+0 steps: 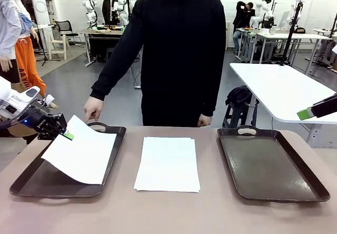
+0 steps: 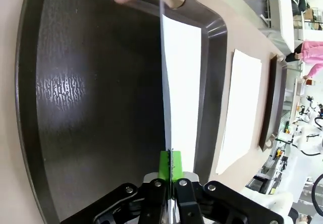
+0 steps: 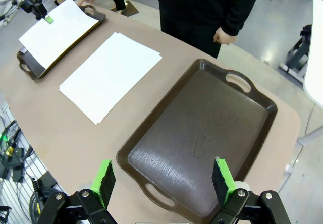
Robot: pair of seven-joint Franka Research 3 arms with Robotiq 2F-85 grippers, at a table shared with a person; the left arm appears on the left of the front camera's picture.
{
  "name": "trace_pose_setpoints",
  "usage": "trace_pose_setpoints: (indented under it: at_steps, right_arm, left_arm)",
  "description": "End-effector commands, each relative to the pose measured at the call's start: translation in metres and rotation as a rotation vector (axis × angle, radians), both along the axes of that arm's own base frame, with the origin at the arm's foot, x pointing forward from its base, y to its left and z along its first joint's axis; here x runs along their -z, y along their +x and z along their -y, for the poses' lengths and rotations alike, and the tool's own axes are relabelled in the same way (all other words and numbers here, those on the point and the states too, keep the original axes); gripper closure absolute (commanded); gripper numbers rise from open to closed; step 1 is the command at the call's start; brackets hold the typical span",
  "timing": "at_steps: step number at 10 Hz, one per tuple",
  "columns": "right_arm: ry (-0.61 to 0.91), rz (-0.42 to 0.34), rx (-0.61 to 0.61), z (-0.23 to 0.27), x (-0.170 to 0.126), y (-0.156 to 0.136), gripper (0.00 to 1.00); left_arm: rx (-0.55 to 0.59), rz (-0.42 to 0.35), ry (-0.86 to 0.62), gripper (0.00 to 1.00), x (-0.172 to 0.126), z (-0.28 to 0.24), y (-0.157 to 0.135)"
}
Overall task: Sort the A4 documents.
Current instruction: Place the A4 Paper in the designated Handle tray.
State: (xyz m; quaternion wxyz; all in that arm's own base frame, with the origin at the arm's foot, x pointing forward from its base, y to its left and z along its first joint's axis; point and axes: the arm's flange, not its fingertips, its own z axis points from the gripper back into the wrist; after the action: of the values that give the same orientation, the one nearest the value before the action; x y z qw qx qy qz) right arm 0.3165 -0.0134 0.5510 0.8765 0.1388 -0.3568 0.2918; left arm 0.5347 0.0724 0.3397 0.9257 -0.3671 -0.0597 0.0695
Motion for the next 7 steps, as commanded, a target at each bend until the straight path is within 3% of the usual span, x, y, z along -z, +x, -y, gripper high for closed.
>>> trace_pose_setpoints:
  at_steps: [1,7]
  right_arm:
    - [0.003,-0.005,0.004,0.0,0.001,0.001,0.0]
    - [0.003,-0.005,0.004,0.0,0.001,0.001,0.0]
  left_arm:
    - [0.033,-0.042,0.047,0.99,0.002,0.002,0.009]
    - [0.035,-0.048,0.124,0.99,0.014,0.004,0.017]
